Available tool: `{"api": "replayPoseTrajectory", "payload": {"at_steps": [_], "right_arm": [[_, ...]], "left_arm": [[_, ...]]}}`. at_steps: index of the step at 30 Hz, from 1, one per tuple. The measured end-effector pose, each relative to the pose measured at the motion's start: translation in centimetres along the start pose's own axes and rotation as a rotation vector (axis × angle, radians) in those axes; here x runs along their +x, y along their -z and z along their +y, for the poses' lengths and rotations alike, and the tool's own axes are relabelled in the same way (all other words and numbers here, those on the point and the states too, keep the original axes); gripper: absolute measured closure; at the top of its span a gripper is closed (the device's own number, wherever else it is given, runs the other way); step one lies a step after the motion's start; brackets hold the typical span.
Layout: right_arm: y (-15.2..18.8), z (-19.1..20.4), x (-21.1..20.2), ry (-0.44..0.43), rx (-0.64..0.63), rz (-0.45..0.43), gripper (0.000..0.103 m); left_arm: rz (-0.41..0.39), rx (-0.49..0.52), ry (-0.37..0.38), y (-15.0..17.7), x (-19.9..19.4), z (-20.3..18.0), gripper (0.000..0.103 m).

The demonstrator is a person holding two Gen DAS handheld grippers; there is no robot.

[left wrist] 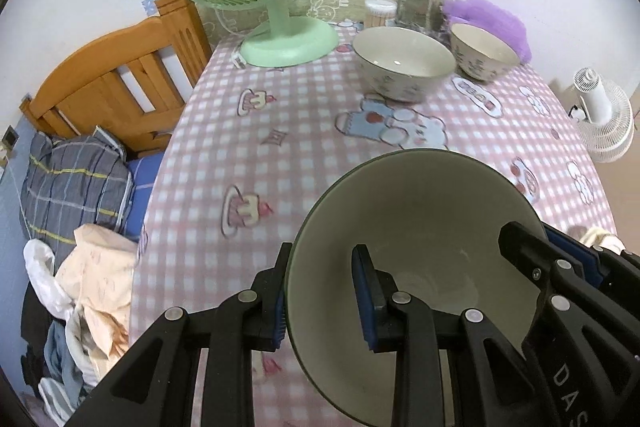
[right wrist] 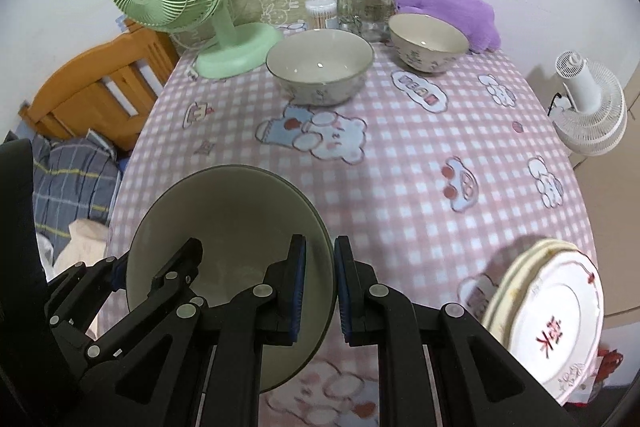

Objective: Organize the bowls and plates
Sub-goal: 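Lift the large bowl with both tools and carry it beside the plate stack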

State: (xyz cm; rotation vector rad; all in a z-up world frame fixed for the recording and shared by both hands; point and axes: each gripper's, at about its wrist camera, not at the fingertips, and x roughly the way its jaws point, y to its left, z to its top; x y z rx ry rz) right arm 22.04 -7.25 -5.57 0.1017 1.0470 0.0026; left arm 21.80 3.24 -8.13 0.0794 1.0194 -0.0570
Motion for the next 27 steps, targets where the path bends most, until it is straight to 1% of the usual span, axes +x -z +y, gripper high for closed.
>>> {"api": "replayPoseTrajectory", "payload": {"at_steps": [6, 15, 20, 27], "right_arm": [[2.7, -2.2, -1.4, -0.004, -0.018, 0.02, 0.085], [6.3, -5.2, -1.7, -0.001, -0.039, 0.06, 0.085], [7.6, -6.6, -1.4, 0.002, -0.039, 0.078, 0.085], [8.4, -7.1, -0.1, -0.012, -0.045, 0.109, 0.085]], "left_arm": [[0.025, -0.013, 0.001, 2.8, -1.0, -2.2, 0.076], [0.068, -0.024, 0.013, 6.4, -1.0, -5.4, 0.076], [0.097, -0.042, 0.015, 7.6, -0.5, -6.6, 0.076], [0.12, -0.058, 0.001, 8.4, 0.5, -6.7, 0.076]]}}
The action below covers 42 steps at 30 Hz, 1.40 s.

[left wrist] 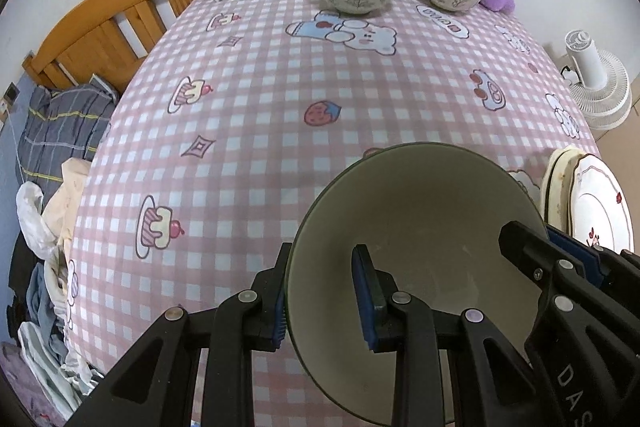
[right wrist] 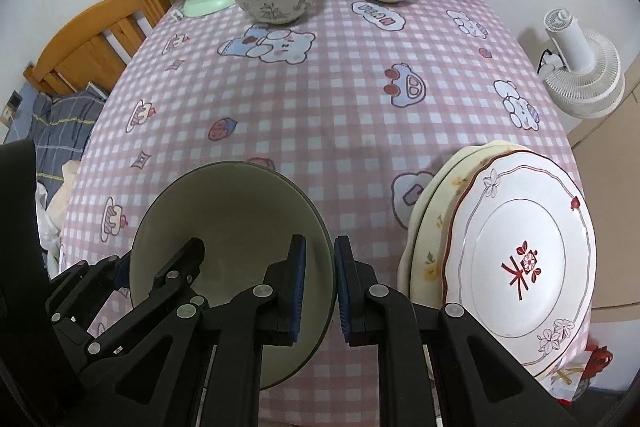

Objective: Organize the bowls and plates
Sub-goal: 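Lift the large bowl with both tools and carry it beside the plate stack, then lower the large bowl onto the tablecloth and open both tools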

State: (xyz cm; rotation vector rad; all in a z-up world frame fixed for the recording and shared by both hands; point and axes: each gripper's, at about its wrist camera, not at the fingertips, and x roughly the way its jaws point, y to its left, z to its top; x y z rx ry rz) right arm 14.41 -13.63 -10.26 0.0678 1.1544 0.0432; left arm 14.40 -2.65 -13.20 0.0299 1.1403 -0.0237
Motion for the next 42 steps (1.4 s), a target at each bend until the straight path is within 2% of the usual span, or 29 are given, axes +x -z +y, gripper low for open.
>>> {"api": "replayPoseTrajectory", "payload": {"at_steps": [4, 7, 10, 12, 14, 15, 17, 21, 23, 24, 30, 33, 35, 42], "right_arm": [[-0.1, 0.3, 0.2, 0.013, -0.02, -0.006, 0.085], [-0.2, 0.4, 0.3, 0.023, -0.027, -0.008, 0.085], [-0.3, 0.4, 0.3, 0.021, -0.027, -0.004, 0.085], [-0.4, 0.5, 0.4, 0.02, -0.037, -0.001, 0.085], [-0.5, 0.3, 0.3, 0.024, -0.044, -0.008, 0.085], [-0.5, 0.3, 0.2, 0.024, -0.047, -0.013, 0.084], [-0.5, 0.2, -0.2, 0.014, -0.054, -0.021, 0.083], [-0.5, 0.3, -1.0, 0.003, -0.063, -0.051, 0.075], [-0.6, 0.6, -1.6, -0.007, -0.067, -0.074, 0.048], [-0.7, 0.7, -2.0, -0.008, -0.066, -0.088, 0.041], [-1.8, 1.9, -4.2, -0.012, -0.046, -0.146, 0.034], [-2.6, 2.5, -5.5, 0.014, -0.051, -0.188, 0.022], [-3.1, 2.7, -6.2, 0.016, -0.042, -0.204, 0.019], [-5.8, 2.8, -8.5, 0.013, 0.012, -0.286, 0.018]], "left_arm": [[-0.02, 0.007, -0.01, 0.0, 0.0, -0.3, 0.076], [-0.016, 0.007, 0.003, -0.1, 0.1, -0.4, 0.066], [-0.012, 0.0, 0.009, -0.1, 0.0, -0.3, 0.064], [-0.017, -0.003, 0.023, -0.1, -0.2, -0.3, 0.055], [-0.029, -0.003, 0.021, -0.1, -0.5, -0.4, 0.038], [-0.034, -0.004, 0.02, -0.1, -0.7, -0.4, 0.036], [-0.042, -0.007, 0.019, -0.1, -1.0, -0.5, 0.025], [-0.071, -0.014, 0.035, -0.2, -1.9, -0.1, 0.019], [-0.085, -0.008, 0.045, -0.3, -2.4, 0.1, 0.017], [-0.096, -0.005, 0.053, -0.5, -2.8, 0.3, 0.016], [-0.153, 0.028, 0.07, -2.0, -5.2, 1.3, 0.011], [-0.19, 0.04, 0.086, -3.0, -6.3, 1.8, 0.008], [-0.207, 0.046, 0.103, -3.9, -7.0, 2.1, 0.008], [-0.269, 0.057, 0.119, -7.1, -8.9, 2.2, 0.008]]}}
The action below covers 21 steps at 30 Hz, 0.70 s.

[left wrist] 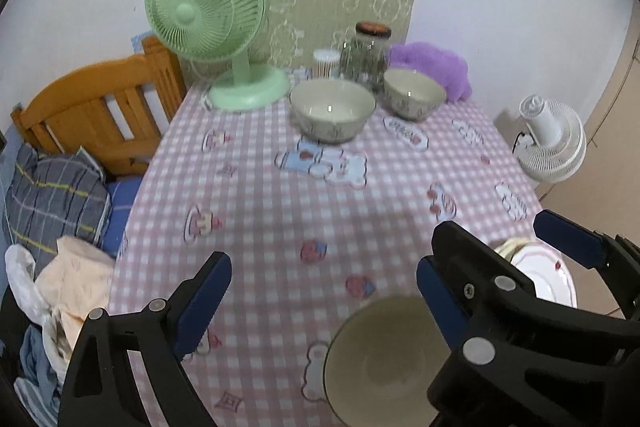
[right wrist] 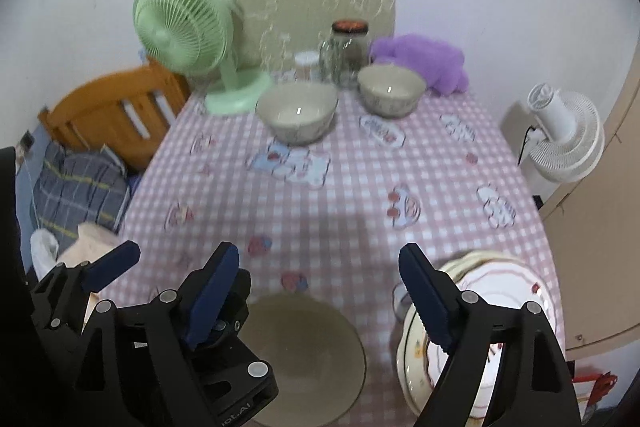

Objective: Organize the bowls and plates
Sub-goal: 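Lower the large bowl onto the tablecloth and open both tools, then move both tools to the second green-rimmed bowl and grasp its rim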

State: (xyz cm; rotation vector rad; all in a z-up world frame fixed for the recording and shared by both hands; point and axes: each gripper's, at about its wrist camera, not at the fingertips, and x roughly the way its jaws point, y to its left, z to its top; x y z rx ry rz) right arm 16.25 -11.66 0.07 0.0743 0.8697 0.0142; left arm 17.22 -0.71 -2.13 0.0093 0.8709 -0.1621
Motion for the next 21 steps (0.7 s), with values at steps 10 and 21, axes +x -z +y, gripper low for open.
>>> {"api": "replayPoseTrajectory", "payload": {"at_steps": [10, 21], "right_arm": [[-5.5, -0.5, 2.2, -0.002, -0.02, -0.049, 0.018], [-12.5, -1.6, 8.5, -0.072, -0.09, -0.062, 0.018]], "left_arm": [[-0.056, -0.035, -0.079, -5.0, 1.7, -0.1, 0.008], [-0.081, -0.095, -0.158, -11.2, 7.4, -0.1, 0.013]]}}
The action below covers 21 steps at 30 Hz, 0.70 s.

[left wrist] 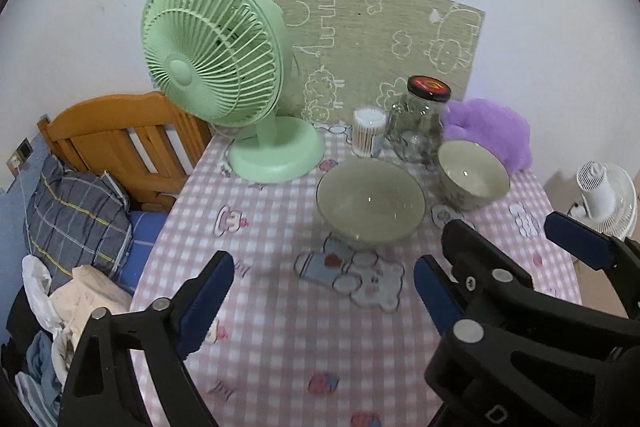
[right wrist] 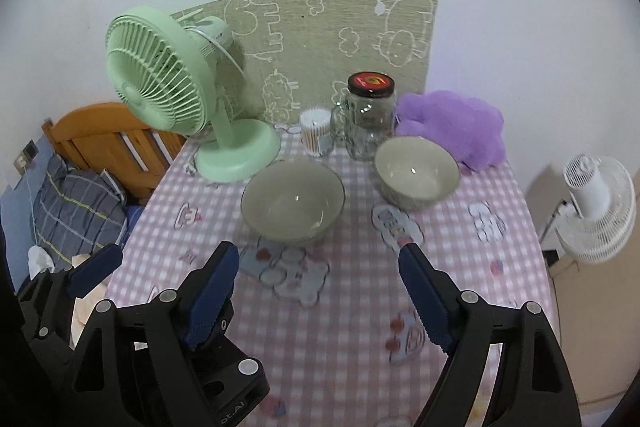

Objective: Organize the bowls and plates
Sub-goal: 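Move both tools to the second green-rimmed bowl and grasp its rim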

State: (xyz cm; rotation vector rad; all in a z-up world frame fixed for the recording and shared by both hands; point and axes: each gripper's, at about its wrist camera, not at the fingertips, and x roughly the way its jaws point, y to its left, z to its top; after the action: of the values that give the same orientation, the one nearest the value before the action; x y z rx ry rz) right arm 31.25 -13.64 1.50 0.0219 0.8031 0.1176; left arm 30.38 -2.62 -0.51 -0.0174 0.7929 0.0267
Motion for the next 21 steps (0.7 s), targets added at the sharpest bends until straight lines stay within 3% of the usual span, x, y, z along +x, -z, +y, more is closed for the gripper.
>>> {"api": "replayPoseTrajectory", "payload": {"at_steps": [8, 12, 14, 21], "right_arm": [[-3.2, -0.9, 5.3, -0.009, -0.003, 0.013, 0.019], [-4.0, -1.0, 8.1, -0.022, 0.0, 0.038, 0.026], [-4.3, -0.9, 9.7, -0.025, -0.003, 0.053, 0.031], [-4.8, -1.3, 14.6, -0.016, 0.004, 0.093, 0.037]], "left_arm": [[0.015, -0.007, -0.06, -2.6, 5.1, -0.5, 0.026], [0.036, -0.015, -0.069, -3.1, 7.5, -0.5, 0.032], [0.041, -0.017, -0.078, -3.4, 9.0, -0.4, 0.041], [0.082, -0.023, -0.092, -3.5, 13.2, -0.2, 0.043]]}}
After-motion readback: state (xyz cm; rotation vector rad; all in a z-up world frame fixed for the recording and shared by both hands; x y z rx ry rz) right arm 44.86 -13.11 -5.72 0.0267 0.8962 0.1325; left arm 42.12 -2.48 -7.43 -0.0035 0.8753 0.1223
